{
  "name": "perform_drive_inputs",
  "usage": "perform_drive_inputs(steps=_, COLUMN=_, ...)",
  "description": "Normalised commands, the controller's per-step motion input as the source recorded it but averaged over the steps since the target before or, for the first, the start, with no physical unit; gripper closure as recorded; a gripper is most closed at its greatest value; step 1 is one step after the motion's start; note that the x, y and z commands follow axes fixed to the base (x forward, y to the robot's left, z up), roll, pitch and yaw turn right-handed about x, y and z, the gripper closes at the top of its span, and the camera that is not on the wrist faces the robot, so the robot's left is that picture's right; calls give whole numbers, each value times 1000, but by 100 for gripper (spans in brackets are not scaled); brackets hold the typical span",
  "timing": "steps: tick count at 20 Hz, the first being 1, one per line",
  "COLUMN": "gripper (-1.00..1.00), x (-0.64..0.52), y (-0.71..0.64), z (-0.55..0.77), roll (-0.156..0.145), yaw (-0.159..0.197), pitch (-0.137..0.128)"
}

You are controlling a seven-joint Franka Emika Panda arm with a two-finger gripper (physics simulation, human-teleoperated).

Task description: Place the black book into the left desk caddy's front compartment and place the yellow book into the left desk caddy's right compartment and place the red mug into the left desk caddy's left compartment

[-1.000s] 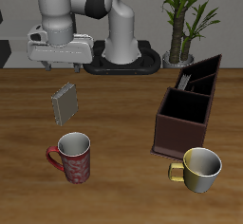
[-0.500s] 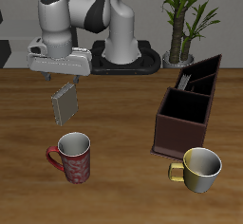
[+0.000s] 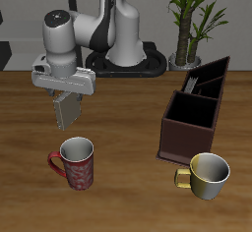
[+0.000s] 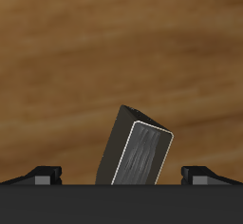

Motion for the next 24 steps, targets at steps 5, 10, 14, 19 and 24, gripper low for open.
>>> perform_drive_inputs(steps=5, gripper=100, x=-49, y=-187, z=-239, roll=-43, yaw=-59, pitch=19)
perform_drive_inputs(steps=10, gripper=100, x=-26, y=34, z=23, roll=-3, yaw=-22, pitch=-1)
perform_drive_inputs(steps=14, gripper=100, x=-20, y=441, z=529, roll=31, yaw=28, pitch=-89)
perform_drive_inputs(steps=19, gripper=100, x=47, y=451, z=681, roll=17, yaw=46, pitch=-96)
perform_drive_inputs(steps=24, gripper=100, x=204, y=630, z=841, roll=16, yaw=67, pitch=-63)
